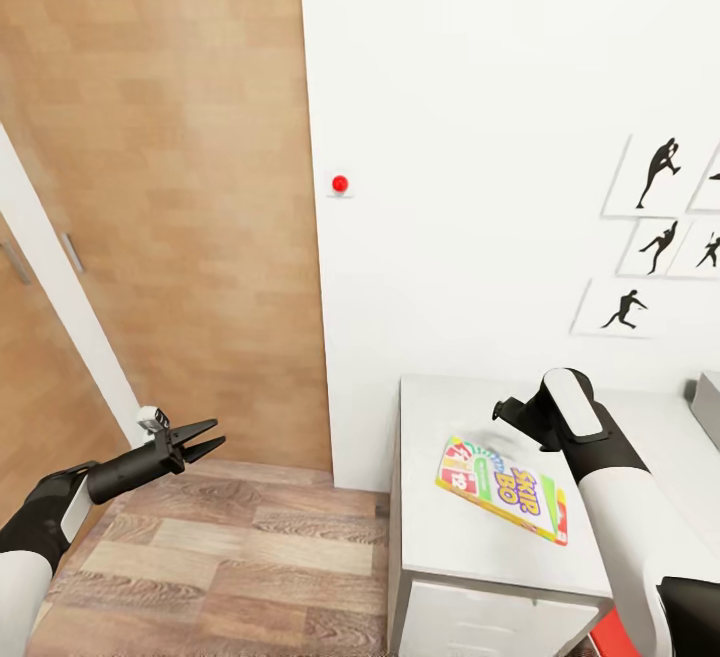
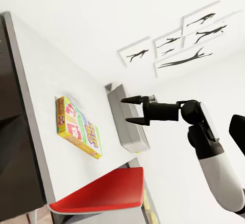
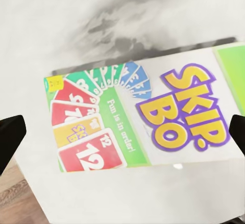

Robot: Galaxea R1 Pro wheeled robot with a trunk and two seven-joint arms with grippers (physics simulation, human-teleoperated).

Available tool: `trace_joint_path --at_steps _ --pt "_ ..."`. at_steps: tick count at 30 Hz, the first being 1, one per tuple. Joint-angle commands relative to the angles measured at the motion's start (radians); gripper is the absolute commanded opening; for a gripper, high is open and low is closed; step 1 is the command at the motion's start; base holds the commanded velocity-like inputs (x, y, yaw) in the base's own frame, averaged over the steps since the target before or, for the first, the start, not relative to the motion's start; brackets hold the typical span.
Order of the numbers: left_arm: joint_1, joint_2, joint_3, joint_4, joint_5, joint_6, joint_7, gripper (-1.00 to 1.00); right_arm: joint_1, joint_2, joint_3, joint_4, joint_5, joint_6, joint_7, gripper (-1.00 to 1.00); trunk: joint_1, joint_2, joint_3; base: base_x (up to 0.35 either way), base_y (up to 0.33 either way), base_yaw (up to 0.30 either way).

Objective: Put all the toys in the child's room - the three board games (two on the bed and one on the table), the two jigsaw puzzles on the table, and the tennis ball on the table - inside the toy box on the table in the child's room.

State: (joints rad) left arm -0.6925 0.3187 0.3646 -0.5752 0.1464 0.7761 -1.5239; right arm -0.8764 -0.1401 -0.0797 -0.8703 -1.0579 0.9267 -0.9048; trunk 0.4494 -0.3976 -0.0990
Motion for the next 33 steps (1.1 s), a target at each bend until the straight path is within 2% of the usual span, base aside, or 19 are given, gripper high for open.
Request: trace_joint_path --at_steps 1,16,22,33 --pt "-0.001 0.0 0.0 0.0 -0.001 0.01 -0.004 1.0 -0.001 0.0 0.0 -0.001 -0.01 0.003 -0.01 1.0 0.001 -0.002 -0.004 0.002 0.0 0.0" --pt "-0.001 0.0 0.001 0.0 -0.001 0.009 -0.004 1.0 -0.001 -0.002 0.0 -0.001 -0.01 0.001 -0.01 1.0 0.001 -0.002 -0.029 0.003 -0.003 0.0" --pt "-0.001 0.0 0.002 0.0 -0.001 0.009 -0.004 1.0 0.002 -0.001 0.001 -0.002 -0.008 0.0 -0.01 1.0 0.001 -0.002 -0.038 0.084 -0.172 0.0" --pt "-0.001 0.0 0.001 0.0 0.0 0.008 -0.004 1.0 0.005 -0.001 0.001 -0.001 -0.008 0.0 -0.01 1.0 0.001 -0.002 -0.041 0.033 -0.048 -0.067"
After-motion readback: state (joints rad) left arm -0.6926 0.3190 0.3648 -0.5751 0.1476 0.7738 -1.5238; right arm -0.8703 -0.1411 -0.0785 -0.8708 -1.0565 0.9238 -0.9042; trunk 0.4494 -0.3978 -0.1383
